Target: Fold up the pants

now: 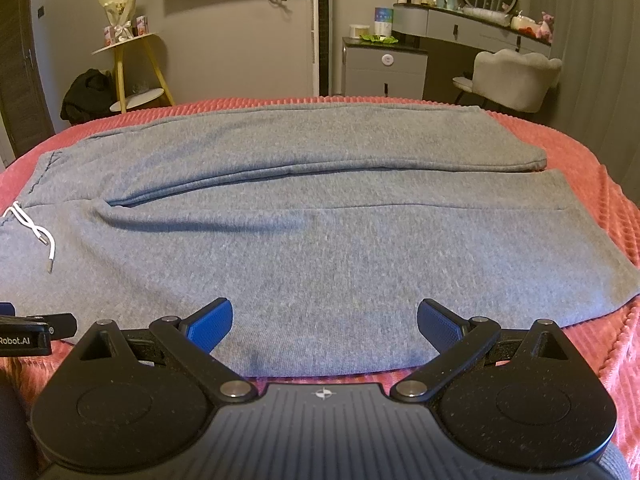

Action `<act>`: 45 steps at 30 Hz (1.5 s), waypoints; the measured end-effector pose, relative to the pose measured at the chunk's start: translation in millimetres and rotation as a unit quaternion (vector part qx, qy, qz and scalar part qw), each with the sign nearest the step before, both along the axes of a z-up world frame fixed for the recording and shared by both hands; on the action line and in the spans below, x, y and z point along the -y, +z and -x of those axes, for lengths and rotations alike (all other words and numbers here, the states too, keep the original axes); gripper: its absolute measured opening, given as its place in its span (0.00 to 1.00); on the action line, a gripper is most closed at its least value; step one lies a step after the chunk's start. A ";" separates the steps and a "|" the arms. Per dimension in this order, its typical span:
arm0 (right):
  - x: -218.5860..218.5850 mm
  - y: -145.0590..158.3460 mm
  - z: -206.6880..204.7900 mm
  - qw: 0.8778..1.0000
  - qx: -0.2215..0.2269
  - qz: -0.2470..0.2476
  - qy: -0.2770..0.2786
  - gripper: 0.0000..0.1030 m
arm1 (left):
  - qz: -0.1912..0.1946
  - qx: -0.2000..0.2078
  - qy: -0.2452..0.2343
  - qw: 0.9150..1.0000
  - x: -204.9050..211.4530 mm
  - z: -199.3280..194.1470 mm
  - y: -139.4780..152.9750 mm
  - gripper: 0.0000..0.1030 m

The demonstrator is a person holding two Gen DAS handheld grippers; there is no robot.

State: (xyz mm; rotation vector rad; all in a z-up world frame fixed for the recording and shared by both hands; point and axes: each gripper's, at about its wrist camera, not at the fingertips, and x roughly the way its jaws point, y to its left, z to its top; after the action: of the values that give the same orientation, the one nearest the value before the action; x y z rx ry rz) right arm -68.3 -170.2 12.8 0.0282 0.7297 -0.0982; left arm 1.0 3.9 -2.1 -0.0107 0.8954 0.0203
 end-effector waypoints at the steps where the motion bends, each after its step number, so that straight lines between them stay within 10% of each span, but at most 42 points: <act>1: -0.1 0.0 -0.1 1.000 0.000 0.001 0.000 0.96 | 0.000 0.000 0.000 1.000 0.0 0.0 0.0 1.00; 45: -1.5 -3.9 -1.5 1.000 -0.007 0.002 -0.002 0.96 | 0.006 -0.004 0.005 1.000 -2.8 0.6 -2.1 1.00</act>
State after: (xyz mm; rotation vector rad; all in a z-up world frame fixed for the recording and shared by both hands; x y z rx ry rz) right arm -66.8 -168.7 8.9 0.0242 0.7426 -0.1034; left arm 0.4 6.7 -4.2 -0.0257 0.9030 0.0241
